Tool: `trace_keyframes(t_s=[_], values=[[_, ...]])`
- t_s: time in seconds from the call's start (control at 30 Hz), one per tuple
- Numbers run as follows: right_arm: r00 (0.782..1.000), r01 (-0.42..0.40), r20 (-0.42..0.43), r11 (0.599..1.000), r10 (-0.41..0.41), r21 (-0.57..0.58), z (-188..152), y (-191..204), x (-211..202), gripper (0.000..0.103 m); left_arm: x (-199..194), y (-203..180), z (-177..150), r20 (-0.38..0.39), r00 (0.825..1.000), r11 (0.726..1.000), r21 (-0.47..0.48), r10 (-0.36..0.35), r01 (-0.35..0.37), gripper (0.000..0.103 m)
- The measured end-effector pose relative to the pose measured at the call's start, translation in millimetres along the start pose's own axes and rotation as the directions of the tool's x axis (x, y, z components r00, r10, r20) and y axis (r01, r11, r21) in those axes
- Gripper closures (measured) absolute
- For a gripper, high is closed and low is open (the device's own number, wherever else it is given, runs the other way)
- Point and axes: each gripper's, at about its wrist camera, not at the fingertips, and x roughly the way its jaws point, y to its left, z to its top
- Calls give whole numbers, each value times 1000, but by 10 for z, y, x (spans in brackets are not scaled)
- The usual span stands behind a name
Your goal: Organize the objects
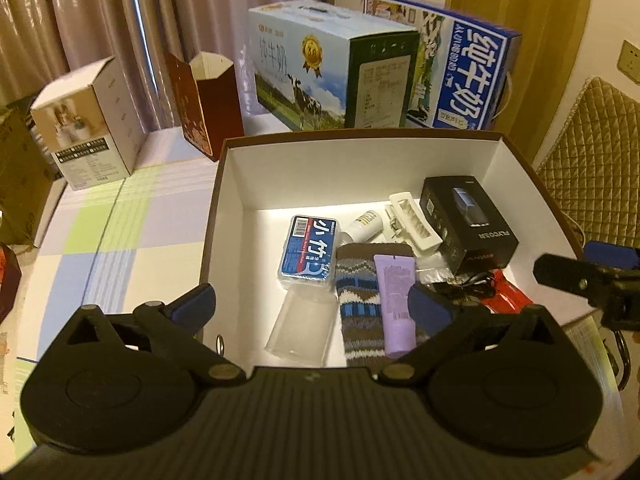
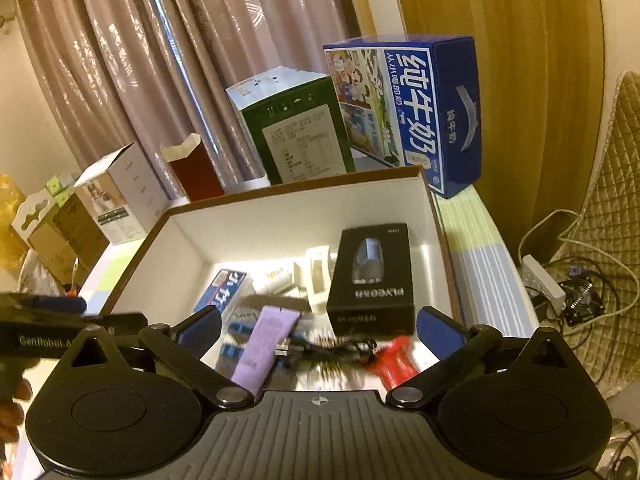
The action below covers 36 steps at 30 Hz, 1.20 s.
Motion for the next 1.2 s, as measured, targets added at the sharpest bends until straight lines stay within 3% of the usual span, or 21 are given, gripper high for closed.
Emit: trace_keyframes(t_s=[0.33, 0.6, 1.03, 1.2], values=[[1000, -2, 6, 1000, 2, 6, -285, -12, -507, 2, -536, -136, -312, 66, 998, 1000, 5, 1, -2, 1], [999, -11, -36, 1000, 11, -4, -556, 20, -904, 2, -1022, -211, -734, 76, 997, 1000, -28, 0, 2, 1], [995, -25, -101, 999, 22, -28, -964, 173, -1415, 2, -1573, -285, -1374, 28, 999, 997, -61, 37, -36, 1], [993, -15, -117, 1000, 12, -24, -1114, 292, -1595, 2, -1766, -216, -1545, 12, 1000, 999, -53, 7, -6, 1]])
